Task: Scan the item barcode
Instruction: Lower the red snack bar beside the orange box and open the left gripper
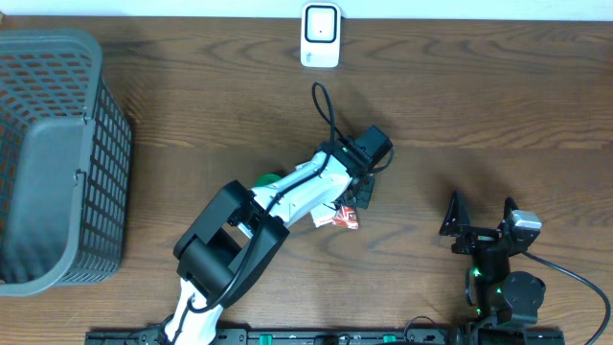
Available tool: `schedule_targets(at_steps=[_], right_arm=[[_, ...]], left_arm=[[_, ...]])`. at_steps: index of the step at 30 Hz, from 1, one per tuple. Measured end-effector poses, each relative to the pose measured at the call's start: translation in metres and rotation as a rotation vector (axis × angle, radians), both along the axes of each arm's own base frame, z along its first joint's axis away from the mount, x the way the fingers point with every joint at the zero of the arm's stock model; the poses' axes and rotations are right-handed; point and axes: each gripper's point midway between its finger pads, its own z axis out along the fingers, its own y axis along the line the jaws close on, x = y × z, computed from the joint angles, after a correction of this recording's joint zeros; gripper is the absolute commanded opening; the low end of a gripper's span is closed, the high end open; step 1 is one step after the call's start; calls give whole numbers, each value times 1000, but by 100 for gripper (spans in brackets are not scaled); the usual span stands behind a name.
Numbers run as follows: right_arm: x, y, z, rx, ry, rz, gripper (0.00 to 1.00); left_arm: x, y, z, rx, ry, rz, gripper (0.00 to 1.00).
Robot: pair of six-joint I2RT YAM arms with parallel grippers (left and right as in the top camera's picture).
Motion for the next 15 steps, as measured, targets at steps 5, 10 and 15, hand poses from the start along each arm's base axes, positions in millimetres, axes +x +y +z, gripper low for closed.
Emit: schedule_targets(at_steps=[5, 10, 15], right_arm=[[0, 0, 0, 0, 0, 0, 99], [0, 0, 0, 0, 0, 0, 99], [0, 0, 0, 0, 0, 0, 99]], left_arm=[[5, -6, 1, -34, -16, 14, 8], [10, -22, 2, -112, -21, -10, 17], [11, -31, 2, -146, -33, -65, 34]])
